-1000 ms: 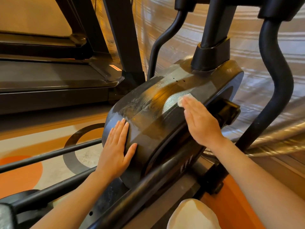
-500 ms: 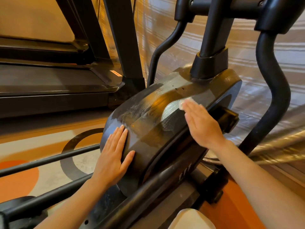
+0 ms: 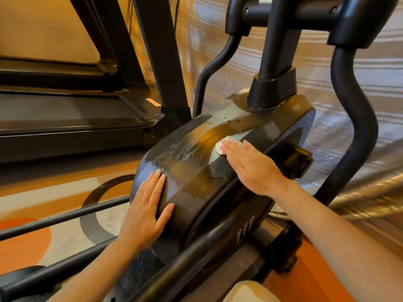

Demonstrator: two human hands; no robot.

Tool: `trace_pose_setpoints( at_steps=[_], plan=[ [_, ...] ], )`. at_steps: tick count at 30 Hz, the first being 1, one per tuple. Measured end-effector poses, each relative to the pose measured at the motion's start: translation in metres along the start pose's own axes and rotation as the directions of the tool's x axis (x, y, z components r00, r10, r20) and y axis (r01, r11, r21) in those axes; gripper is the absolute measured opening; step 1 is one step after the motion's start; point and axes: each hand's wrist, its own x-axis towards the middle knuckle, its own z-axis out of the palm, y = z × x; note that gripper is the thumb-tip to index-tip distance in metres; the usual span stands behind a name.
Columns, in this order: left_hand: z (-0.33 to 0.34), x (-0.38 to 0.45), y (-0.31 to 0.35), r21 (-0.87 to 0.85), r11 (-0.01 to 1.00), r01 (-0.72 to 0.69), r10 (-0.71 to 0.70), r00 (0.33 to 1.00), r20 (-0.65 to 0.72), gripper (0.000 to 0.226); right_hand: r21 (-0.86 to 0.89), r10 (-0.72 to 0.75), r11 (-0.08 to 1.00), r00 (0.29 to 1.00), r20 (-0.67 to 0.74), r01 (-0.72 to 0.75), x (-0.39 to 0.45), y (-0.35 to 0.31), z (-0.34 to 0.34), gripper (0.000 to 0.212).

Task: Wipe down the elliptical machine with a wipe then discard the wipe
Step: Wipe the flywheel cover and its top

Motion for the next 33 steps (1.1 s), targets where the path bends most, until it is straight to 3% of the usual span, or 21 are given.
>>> trace_pose_setpoints(
  at_steps=[6,9,13,15,20,22,24,26,33],
  plan=[
    [-0.002,-0.001,0.001,-0.013,1.0,0.018,-0.018,1.0,0.016,0.077,-0.002,0.313,0.949,0.946,-0.09,-0.314,0.02,0.055,-0.023,0.048],
    [0.0,-0.001,0.001,-0.023,1.0,0.018,-0.018,1.0,0.004,0.077,-0.005,0.22,0.975,0.967,-0.127,-0.222,0.016,0.042,-0.016,0.052],
    [0.001,-0.001,0.0,-0.031,0.999,0.019,-0.02,1.0,-0.004,0.076,0.027,0.003,1.0,1.0,0.031,-0.004,-0.002,0.023,-0.01,0.056],
    [0.001,-0.001,0.001,-0.03,0.999,0.025,-0.025,1.0,0.001,0.077,0.022,0.024,0.999,0.999,0.039,-0.025,0.0,0.037,-0.018,0.056],
    [-0.002,-0.002,0.004,-0.03,0.999,0.04,-0.04,0.999,0.017,0.076,-0.027,0.264,0.963,0.96,-0.095,-0.267,0.025,0.055,-0.032,0.044],
    [-0.002,-0.002,0.004,-0.03,0.999,0.038,-0.037,0.999,0.02,0.076,-0.062,0.174,0.982,0.98,-0.099,-0.18,0.025,0.038,-0.021,0.043],
    [-0.003,-0.002,0.004,-0.027,0.999,0.035,-0.034,0.999,0.023,0.076,-0.052,0.033,0.998,0.999,-0.032,-0.034,0.019,0.02,-0.008,0.049],
    [-0.003,-0.001,0.004,-0.023,0.999,0.033,-0.032,0.999,0.023,0.076,-0.011,-0.02,1.0,0.999,0.03,0.021,0.018,0.021,-0.007,0.048],
    [-0.002,-0.001,0.002,-0.028,0.999,0.03,-0.03,0.999,0.018,0.076,-0.122,0.251,0.961,0.968,0.003,-0.248,0.05,0.064,-0.035,0.044]
  ],
)
